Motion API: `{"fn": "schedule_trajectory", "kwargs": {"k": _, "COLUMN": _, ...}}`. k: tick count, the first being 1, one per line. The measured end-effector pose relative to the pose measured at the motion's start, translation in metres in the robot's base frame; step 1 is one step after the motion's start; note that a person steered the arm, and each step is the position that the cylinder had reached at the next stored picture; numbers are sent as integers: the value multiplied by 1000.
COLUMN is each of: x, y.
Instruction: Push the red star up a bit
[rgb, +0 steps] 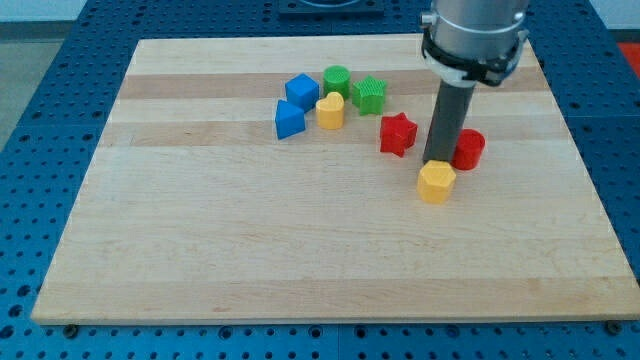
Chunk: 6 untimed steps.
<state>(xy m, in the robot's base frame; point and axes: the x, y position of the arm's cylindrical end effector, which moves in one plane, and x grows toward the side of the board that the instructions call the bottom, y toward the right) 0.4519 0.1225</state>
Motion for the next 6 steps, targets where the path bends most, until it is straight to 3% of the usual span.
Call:
{"fn": "schedule_trajectory", "kwargs": {"k": 2, "x": 6, "y": -35}}
{"fn": "schedule_trajectory", "kwargs": {"k": 6, "x": -28, "y": -40}}
